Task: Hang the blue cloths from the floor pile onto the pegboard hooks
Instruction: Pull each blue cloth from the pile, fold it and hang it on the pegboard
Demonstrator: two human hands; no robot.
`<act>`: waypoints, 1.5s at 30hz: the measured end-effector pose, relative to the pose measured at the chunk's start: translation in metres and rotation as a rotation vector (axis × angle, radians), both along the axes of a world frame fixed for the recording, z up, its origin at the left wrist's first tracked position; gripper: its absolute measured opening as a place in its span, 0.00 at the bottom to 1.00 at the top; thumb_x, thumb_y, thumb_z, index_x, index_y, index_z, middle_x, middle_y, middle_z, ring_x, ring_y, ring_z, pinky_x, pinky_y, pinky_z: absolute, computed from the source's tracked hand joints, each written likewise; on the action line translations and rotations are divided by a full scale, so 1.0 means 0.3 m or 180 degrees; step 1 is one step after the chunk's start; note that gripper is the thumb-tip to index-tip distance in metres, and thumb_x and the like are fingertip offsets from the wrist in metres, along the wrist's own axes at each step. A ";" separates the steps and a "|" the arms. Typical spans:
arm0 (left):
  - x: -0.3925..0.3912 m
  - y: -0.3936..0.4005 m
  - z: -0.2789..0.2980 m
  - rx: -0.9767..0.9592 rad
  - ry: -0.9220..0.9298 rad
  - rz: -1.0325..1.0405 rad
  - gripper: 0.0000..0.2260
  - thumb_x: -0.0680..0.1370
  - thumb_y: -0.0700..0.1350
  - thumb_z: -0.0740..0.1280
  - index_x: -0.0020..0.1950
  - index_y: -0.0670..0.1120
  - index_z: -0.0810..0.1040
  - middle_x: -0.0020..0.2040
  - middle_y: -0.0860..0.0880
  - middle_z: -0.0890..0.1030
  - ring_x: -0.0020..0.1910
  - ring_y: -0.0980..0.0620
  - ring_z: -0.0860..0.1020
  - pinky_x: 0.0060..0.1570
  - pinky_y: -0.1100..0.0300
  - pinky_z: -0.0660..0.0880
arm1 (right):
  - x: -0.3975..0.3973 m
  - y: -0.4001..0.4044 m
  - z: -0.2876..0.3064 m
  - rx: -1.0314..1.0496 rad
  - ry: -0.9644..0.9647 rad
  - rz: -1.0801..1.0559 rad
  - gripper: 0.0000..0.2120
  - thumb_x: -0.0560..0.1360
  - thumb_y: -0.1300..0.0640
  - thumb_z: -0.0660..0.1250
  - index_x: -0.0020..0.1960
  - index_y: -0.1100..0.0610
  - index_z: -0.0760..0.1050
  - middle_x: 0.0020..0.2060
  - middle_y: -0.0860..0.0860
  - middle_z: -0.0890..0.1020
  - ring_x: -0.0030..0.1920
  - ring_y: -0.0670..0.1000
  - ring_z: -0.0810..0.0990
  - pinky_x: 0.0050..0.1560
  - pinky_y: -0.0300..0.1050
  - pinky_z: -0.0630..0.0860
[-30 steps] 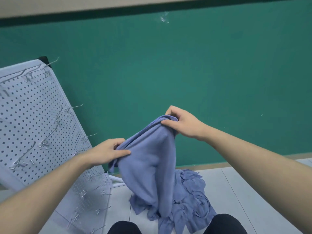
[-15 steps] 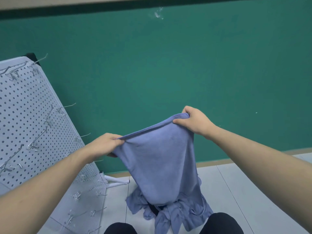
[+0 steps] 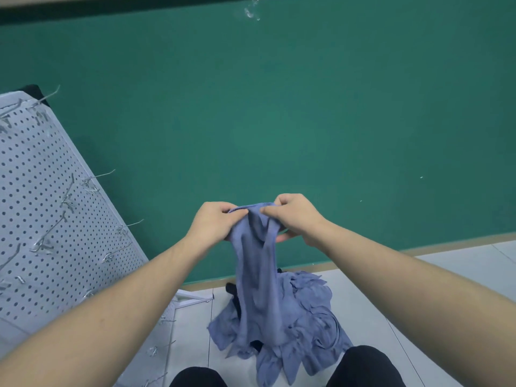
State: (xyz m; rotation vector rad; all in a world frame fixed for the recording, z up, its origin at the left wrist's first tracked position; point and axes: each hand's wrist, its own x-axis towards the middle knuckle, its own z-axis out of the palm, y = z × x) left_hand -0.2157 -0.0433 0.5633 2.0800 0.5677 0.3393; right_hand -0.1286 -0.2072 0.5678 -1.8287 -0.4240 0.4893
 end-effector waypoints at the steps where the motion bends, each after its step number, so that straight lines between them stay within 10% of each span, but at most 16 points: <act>1: 0.005 -0.016 0.004 -0.0178 -0.0053 -0.0006 0.07 0.78 0.44 0.71 0.43 0.44 0.86 0.33 0.50 0.82 0.32 0.53 0.76 0.39 0.56 0.79 | -0.011 0.009 -0.001 0.0063 0.0052 0.0065 0.16 0.75 0.56 0.73 0.36 0.54 0.67 0.31 0.53 0.78 0.29 0.50 0.80 0.34 0.50 0.84; 18: -0.009 -0.100 0.081 -0.1719 -0.0824 0.0006 0.05 0.79 0.39 0.70 0.54 0.45 0.82 0.48 0.45 0.86 0.43 0.52 0.83 0.50 0.57 0.81 | -0.068 -0.017 0.129 0.0314 0.0132 0.0440 0.13 0.78 0.51 0.70 0.43 0.61 0.81 0.32 0.53 0.83 0.32 0.47 0.82 0.33 0.41 0.81; 25: -0.027 -0.138 0.093 -0.1548 -0.1128 0.0224 0.02 0.77 0.37 0.71 0.45 0.43 0.81 0.36 0.49 0.85 0.35 0.53 0.81 0.43 0.57 0.79 | -0.085 -0.033 0.174 0.0357 0.0124 0.0404 0.12 0.78 0.52 0.71 0.45 0.62 0.83 0.34 0.54 0.83 0.29 0.45 0.80 0.31 0.39 0.79; 35: -0.078 -0.134 0.090 -0.1477 -0.1231 -0.0830 0.22 0.72 0.33 0.75 0.61 0.51 0.80 0.55 0.53 0.86 0.52 0.57 0.83 0.54 0.65 0.76 | -0.088 -0.064 0.208 0.0184 -0.0146 0.0674 0.12 0.79 0.58 0.63 0.47 0.61 0.84 0.38 0.52 0.82 0.34 0.48 0.77 0.35 0.42 0.80; 40: -0.078 -0.129 0.115 -0.1335 -0.1299 -0.0627 0.12 0.80 0.35 0.66 0.53 0.50 0.84 0.51 0.53 0.87 0.50 0.55 0.82 0.51 0.63 0.78 | -0.047 -0.116 0.209 0.0119 -0.0594 0.0775 0.11 0.77 0.60 0.63 0.40 0.54 0.82 0.32 0.44 0.79 0.34 0.45 0.73 0.39 0.42 0.73; 45: -0.093 -0.100 0.180 -0.1087 -0.1150 -0.0893 0.11 0.83 0.37 0.63 0.54 0.49 0.83 0.51 0.52 0.86 0.49 0.55 0.82 0.47 0.61 0.79 | -0.014 -0.134 0.159 0.0052 -0.1589 0.1064 0.13 0.75 0.60 0.71 0.56 0.49 0.74 0.53 0.42 0.81 0.54 0.43 0.77 0.53 0.28 0.70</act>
